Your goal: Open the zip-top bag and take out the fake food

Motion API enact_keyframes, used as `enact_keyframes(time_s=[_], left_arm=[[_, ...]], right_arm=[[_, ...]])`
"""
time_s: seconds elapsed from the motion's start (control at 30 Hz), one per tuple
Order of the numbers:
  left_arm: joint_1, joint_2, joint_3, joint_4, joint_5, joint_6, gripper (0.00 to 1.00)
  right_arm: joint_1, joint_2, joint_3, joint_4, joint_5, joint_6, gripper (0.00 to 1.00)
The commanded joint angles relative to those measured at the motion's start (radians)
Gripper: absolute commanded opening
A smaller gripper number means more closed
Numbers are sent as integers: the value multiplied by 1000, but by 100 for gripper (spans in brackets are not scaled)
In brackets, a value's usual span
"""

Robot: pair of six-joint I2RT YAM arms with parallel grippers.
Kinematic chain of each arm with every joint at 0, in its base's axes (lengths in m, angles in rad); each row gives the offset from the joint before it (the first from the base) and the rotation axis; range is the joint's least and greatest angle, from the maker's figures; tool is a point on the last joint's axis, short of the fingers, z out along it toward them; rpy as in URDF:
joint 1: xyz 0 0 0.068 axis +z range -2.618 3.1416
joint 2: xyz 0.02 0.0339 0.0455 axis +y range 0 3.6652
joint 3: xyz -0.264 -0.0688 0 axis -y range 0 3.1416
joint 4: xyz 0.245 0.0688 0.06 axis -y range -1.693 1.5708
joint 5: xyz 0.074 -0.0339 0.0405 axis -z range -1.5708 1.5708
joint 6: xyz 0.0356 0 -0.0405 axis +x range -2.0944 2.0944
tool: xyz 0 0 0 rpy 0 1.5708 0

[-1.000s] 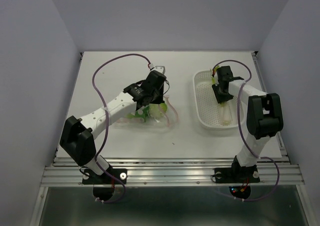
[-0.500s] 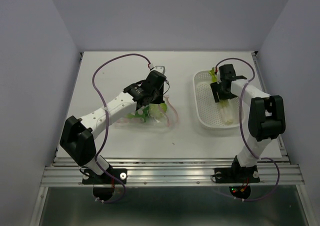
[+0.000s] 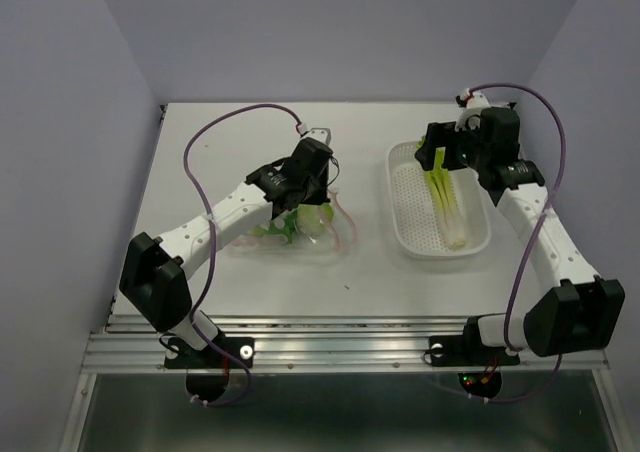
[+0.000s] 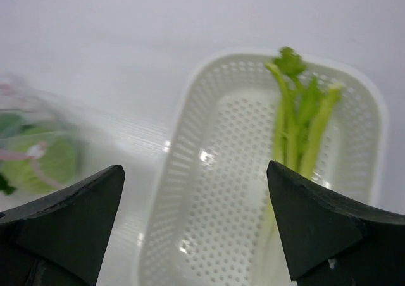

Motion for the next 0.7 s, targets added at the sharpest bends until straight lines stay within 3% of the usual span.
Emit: enact_keyframes(time_s=[0.0, 0.07, 0.3, 0.47, 0.67], left_arm=[[4, -64, 54, 15, -3, -9, 0], [4, -67, 56, 13, -3, -9, 0], [4, -76, 49, 12, 0, -22, 0], [4, -93, 27, 28, 0, -26, 0], [4, -108, 3, 45, 10, -28, 0]], right_arm=[[23, -107, -170, 341, -440, 295, 100], [95, -153, -287, 512, -464, 380, 100], [319, -97, -417, 683, -330, 602, 100], [466, -37, -449, 756, -118, 742, 100], [560, 23, -436, 685, 86, 836, 100]])
